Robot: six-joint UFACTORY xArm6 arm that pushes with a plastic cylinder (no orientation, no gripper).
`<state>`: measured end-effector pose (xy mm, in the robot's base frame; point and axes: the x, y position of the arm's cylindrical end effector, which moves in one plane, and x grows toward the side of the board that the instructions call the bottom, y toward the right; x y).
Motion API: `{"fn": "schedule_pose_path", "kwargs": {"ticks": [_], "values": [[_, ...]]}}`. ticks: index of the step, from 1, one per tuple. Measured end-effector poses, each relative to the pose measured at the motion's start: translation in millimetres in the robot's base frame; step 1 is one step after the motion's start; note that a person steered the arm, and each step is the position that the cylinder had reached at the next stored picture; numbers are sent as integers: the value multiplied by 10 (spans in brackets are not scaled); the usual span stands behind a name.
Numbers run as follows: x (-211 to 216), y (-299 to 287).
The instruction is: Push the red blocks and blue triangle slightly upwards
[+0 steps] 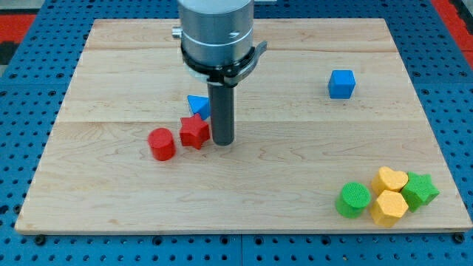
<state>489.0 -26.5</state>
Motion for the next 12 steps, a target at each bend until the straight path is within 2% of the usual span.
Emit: {"fn": "schedule_pose_path", "kwargs": {"ticks": [2, 3, 4, 5, 6, 7, 10, 11, 12], "values": [[-137, -398], [127, -297], [433, -469], [431, -1144], [367, -1063], [207, -645], [-681, -499], [-167, -263], [143, -417]]}}
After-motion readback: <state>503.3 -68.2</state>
